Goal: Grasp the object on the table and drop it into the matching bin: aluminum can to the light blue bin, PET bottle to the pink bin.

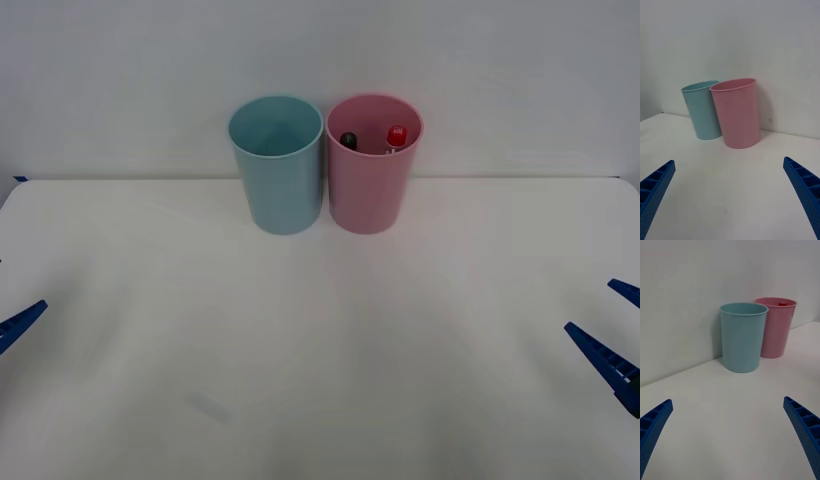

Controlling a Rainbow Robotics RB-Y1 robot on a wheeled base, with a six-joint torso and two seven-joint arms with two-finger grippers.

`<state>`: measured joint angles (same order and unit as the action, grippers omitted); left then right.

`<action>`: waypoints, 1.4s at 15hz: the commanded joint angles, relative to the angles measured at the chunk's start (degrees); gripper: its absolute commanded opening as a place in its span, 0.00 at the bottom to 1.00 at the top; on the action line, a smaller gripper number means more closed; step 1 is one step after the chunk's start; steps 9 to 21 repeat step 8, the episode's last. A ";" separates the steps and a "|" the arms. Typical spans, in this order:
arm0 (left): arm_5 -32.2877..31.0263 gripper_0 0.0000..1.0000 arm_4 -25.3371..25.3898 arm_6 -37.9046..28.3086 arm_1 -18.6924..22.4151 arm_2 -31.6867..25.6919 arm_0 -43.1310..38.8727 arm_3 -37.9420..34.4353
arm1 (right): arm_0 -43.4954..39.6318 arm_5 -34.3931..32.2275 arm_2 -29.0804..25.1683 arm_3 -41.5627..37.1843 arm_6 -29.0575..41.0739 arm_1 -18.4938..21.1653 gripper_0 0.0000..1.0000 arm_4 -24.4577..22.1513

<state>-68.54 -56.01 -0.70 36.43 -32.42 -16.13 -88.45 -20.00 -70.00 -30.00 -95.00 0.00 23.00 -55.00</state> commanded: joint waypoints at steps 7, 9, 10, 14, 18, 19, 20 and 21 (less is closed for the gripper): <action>-0.10 1.00 0.29 -0.01 -0.05 1.31 -1.09 -0.06 | 0.00 0.00 0.00 0.00 0.00 0.00 1.00 0.00; -0.10 1.00 0.29 -0.01 -0.05 1.31 -1.09 -0.06 | 0.00 0.00 0.00 0.00 0.00 0.00 1.00 0.00; -0.10 1.00 0.29 -0.01 -0.05 1.31 -1.09 -0.06 | 0.00 0.00 0.00 0.00 0.00 0.00 1.00 0.00; -0.10 1.00 0.29 -0.01 -0.05 1.31 -1.09 -0.06 | 0.00 0.00 0.00 0.00 0.00 0.00 1.00 0.00; -0.10 1.00 0.29 -0.01 -0.05 1.31 -1.09 -0.06 | 0.00 0.00 0.00 0.00 0.00 0.00 1.00 0.00; -0.10 1.00 0.29 -0.01 -0.05 1.31 -1.09 -0.06 | 0.00 0.00 0.00 0.00 0.00 0.00 1.00 0.00; -0.10 1.00 0.29 -0.01 -0.05 1.31 -1.09 -0.06 | 0.00 0.00 0.00 0.00 0.00 0.00 1.00 0.00; -0.10 1.00 0.29 -0.01 -0.05 1.31 -1.09 -0.06 | 0.00 0.00 0.00 0.00 0.00 0.00 1.00 0.00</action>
